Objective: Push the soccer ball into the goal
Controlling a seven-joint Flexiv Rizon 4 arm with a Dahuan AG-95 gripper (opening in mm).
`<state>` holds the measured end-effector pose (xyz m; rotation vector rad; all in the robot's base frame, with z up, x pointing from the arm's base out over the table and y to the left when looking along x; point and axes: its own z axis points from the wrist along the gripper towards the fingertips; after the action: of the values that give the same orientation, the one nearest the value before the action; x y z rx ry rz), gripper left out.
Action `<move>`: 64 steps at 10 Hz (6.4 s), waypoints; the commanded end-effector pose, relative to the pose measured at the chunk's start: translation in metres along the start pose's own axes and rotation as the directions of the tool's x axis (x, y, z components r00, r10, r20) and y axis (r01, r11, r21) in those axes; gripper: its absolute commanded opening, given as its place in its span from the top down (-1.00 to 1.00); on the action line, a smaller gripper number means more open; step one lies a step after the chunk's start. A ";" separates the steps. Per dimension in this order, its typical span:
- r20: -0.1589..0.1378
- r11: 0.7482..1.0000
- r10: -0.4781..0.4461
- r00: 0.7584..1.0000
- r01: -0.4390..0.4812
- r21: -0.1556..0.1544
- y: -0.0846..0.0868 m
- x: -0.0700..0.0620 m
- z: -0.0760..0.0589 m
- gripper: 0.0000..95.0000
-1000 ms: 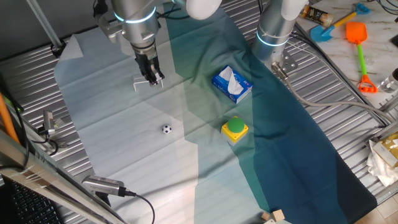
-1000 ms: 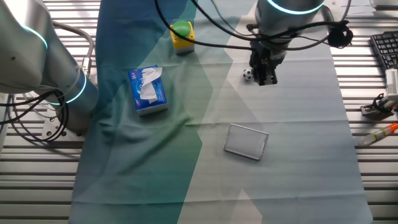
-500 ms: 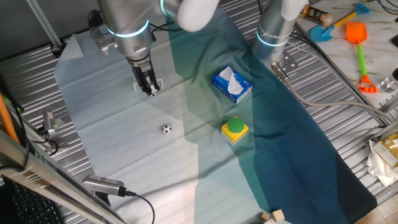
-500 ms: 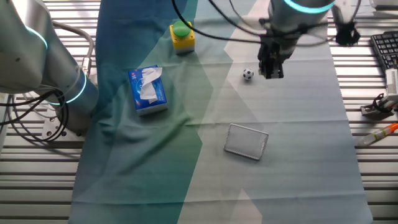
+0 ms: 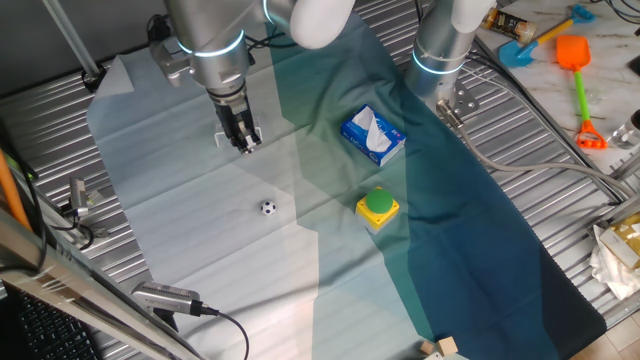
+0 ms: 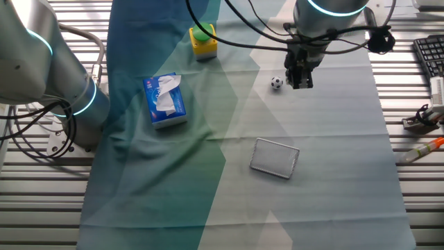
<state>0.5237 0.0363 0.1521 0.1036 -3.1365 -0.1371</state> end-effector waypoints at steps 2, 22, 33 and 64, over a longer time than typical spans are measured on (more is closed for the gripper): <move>-0.002 1.000 0.018 1.000 -0.018 0.006 0.001 0.001 -0.002 1.00; -0.138 0.974 -0.222 0.965 0.226 0.018 0.000 0.001 -0.002 1.00; -0.120 0.995 -0.097 0.988 0.096 -0.018 0.086 -0.009 0.026 1.00; -0.008 0.993 -0.117 0.993 0.117 -0.020 0.094 0.012 0.141 1.00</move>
<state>0.5046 0.1392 0.0193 0.2930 -3.1212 -0.1650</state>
